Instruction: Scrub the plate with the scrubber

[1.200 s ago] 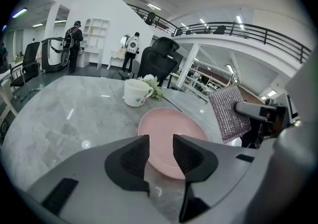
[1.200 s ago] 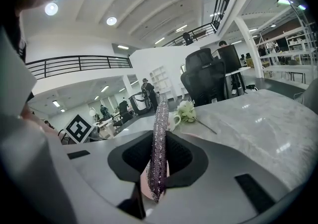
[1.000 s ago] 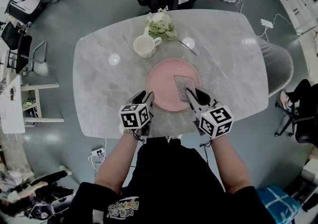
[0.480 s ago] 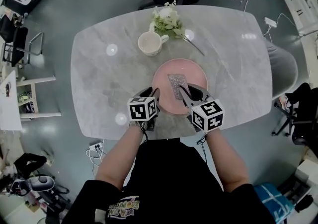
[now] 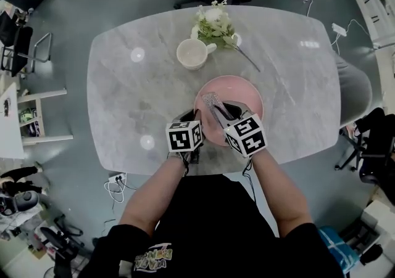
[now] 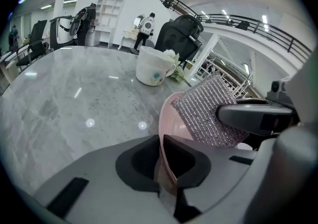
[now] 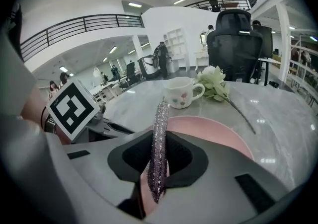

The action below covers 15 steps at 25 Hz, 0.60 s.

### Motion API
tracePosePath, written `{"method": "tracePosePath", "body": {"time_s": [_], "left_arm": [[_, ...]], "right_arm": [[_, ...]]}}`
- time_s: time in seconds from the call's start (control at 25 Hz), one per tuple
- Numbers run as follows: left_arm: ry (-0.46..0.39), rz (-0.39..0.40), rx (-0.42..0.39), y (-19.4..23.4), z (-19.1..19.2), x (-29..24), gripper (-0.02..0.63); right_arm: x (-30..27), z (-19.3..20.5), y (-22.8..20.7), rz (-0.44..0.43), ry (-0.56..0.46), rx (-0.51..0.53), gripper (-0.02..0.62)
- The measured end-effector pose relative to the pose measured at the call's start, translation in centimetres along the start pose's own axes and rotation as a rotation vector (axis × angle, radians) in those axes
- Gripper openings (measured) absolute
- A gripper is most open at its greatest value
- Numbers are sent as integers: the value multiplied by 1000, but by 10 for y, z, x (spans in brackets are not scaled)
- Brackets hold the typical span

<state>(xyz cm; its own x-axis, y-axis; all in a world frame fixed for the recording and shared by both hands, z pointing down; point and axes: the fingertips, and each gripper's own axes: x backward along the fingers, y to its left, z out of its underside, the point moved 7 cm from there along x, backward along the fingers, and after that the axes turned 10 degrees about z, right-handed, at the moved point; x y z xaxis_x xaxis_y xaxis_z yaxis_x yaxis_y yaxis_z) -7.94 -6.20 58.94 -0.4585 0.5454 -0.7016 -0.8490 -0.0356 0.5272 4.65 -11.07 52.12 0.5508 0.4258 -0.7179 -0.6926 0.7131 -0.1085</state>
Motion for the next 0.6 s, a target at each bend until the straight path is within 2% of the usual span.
{"method": "tracePosePath", "body": {"time_s": [0.28, 0.6], "left_arm": [[-13, -23, 27, 0, 0, -1, 34], [-12, -21, 39, 0, 2, -2, 35]], "right_arm": [[-23, -4, 4, 13, 87, 193, 74], [-45, -8, -12, 95, 150, 328, 74]]}}
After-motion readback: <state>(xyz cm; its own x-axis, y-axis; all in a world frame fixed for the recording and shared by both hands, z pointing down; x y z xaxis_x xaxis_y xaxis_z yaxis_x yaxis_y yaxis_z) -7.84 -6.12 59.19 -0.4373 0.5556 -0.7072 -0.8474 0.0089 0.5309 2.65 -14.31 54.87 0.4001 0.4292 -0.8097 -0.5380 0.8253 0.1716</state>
